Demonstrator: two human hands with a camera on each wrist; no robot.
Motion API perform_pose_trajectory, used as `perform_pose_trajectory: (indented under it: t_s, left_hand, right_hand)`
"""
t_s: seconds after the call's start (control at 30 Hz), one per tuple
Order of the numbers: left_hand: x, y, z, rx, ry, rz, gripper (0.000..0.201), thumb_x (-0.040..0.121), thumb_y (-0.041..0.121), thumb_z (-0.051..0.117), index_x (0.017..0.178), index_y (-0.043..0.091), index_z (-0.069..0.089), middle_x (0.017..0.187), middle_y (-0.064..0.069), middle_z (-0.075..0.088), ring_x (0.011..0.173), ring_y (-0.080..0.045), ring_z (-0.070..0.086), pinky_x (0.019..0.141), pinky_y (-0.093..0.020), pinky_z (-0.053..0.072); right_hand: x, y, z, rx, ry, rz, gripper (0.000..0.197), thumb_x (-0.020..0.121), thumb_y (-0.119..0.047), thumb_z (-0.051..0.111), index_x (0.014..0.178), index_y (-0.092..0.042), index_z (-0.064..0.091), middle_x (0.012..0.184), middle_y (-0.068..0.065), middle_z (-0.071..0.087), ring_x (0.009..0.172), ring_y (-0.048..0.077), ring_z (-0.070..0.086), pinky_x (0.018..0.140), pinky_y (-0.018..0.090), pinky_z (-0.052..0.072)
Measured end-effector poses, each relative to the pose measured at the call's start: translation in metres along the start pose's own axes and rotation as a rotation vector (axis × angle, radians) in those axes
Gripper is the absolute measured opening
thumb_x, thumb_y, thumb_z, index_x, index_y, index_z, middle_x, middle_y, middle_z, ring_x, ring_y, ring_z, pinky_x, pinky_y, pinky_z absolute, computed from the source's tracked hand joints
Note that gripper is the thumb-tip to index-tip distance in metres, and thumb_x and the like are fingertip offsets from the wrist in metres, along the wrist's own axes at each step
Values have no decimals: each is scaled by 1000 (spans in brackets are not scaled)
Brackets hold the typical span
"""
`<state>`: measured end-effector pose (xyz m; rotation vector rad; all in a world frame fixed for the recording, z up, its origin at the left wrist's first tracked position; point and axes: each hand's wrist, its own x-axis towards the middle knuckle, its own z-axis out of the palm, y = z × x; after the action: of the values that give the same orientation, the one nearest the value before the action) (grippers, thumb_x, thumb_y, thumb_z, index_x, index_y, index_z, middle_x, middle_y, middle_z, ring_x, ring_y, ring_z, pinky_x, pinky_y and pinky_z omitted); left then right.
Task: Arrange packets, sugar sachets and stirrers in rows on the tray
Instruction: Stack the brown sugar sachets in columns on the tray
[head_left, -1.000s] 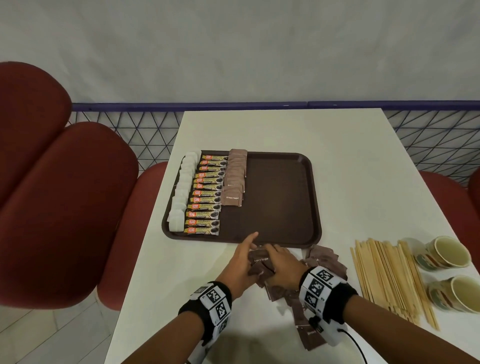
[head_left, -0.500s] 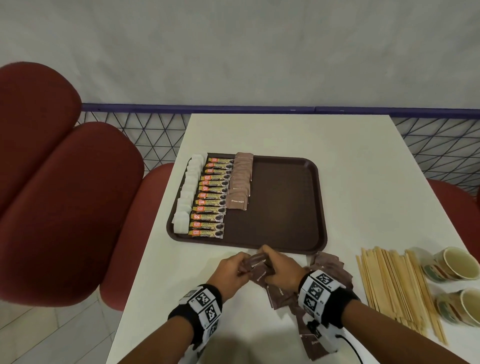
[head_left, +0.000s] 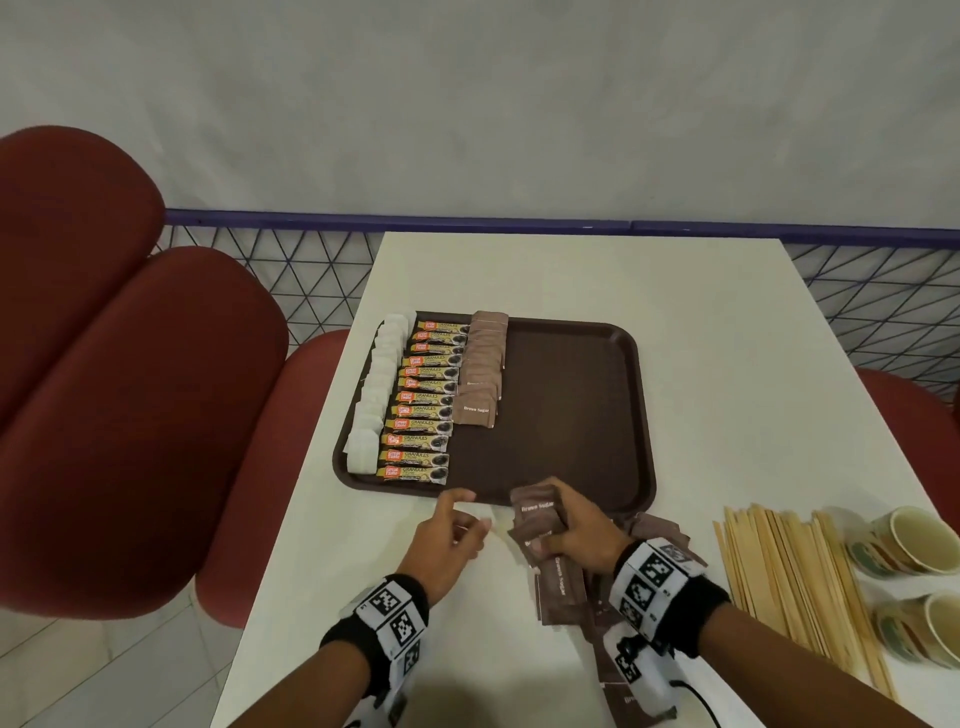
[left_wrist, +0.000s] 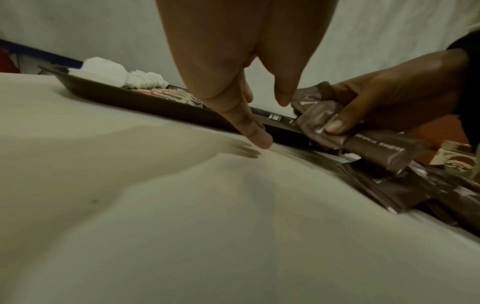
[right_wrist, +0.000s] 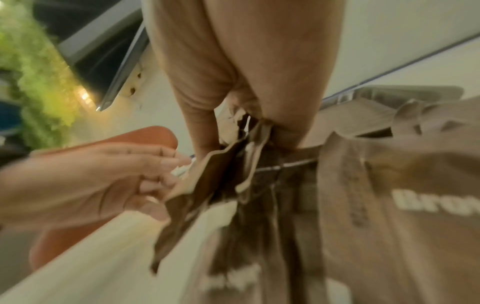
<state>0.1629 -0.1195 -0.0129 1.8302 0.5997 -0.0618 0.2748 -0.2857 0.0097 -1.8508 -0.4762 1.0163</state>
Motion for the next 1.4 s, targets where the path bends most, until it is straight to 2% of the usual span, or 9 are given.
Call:
perform_pose_trajectory:
  t_s: [0.2, 0.53, 0.73, 0.87, 1.03, 1.13, 1.23, 1.3, 1.4]
  left_hand:
    - [7, 14, -4, -116, -4, -43, 29, 99, 32, 37, 113, 12, 52, 89, -7, 66, 78, -18, 63, 76, -35, 55]
    - [13, 47, 10, -549, -245, -264, 73, 85, 67, 15, 120, 22, 58, 112, -12, 69, 103, -25, 65, 80, -37, 55]
    - [19, 50, -7, -736, -146, -291, 70, 88, 63, 20, 106, 15, 69, 111, -19, 67, 98, -26, 65, 88, -40, 50]
    - [21, 43, -17, -733, -159, -298, 69, 91, 60, 23, 115, 10, 63, 111, -20, 67, 94, -26, 67, 83, -39, 53]
    - [19, 40, -19, -759, -190, -329, 56, 90, 53, 40, 119, 9, 59, 112, -21, 66, 87, -27, 68, 77, -40, 55]
    - [19, 38, -21, -778, -166, -325, 36, 95, 32, 48, 124, 12, 56, 110, -17, 68, 83, -23, 69, 64, -33, 58]
    - [18, 35, -25, -775, -126, -322, 30, 94, 18, 52, 123, 14, 57, 102, -11, 70, 78, -18, 70, 56, -27, 56]
    - [17, 34, -28, -790, -108, -323, 28, 93, 16, 53, 120, 16, 59, 103, -12, 70, 80, -21, 69, 59, -30, 57]
    - [15, 32, -31, -841, -95, -315, 25, 92, 13, 53, 116, 18, 60, 99, -12, 71, 77, -23, 70, 60, -32, 57]
  right_hand:
    - [-3, -25, -1, 397, 51, -87, 59, 66, 18, 68, 110, -18, 52, 97, 1, 61, 82, 8, 62, 69, 20, 54]
    - [17, -51, 31, 645, 341, -160, 48, 80, 9, 60, 112, -24, 45, 104, 0, 59, 95, 12, 61, 89, 36, 51]
    - [21, -46, 46, 691, 195, -78, 42, 85, 5, 56, 110, -27, 49, 108, 4, 63, 99, 17, 63, 81, 31, 54]
    - [26, -45, 46, 596, 133, -61, 40, 85, 2, 56, 108, -30, 50, 107, 1, 62, 99, 13, 61, 79, 24, 52]
    - [31, -39, 51, 249, 97, 28, 47, 76, -26, 65, 119, -32, 48, 123, 5, 43, 123, 14, 38, 104, 31, 38]
    - [33, -40, 46, 73, 92, 30, 67, 68, -35, 61, 130, -20, 42, 126, 0, 34, 122, 10, 26, 101, 24, 30]
    - [34, -41, 40, 64, 100, 4, 60, 67, -30, 75, 118, -24, 43, 124, 4, 41, 121, 16, 37, 103, 33, 39]
    - [38, -35, 38, 139, 90, 3, 62, 62, -28, 81, 109, -30, 41, 120, 6, 47, 115, 19, 48, 97, 38, 48]
    - [39, -33, 32, 220, 84, -1, 50, 77, -8, 72, 112, -18, 38, 106, 5, 50, 90, 10, 54, 69, 13, 49]
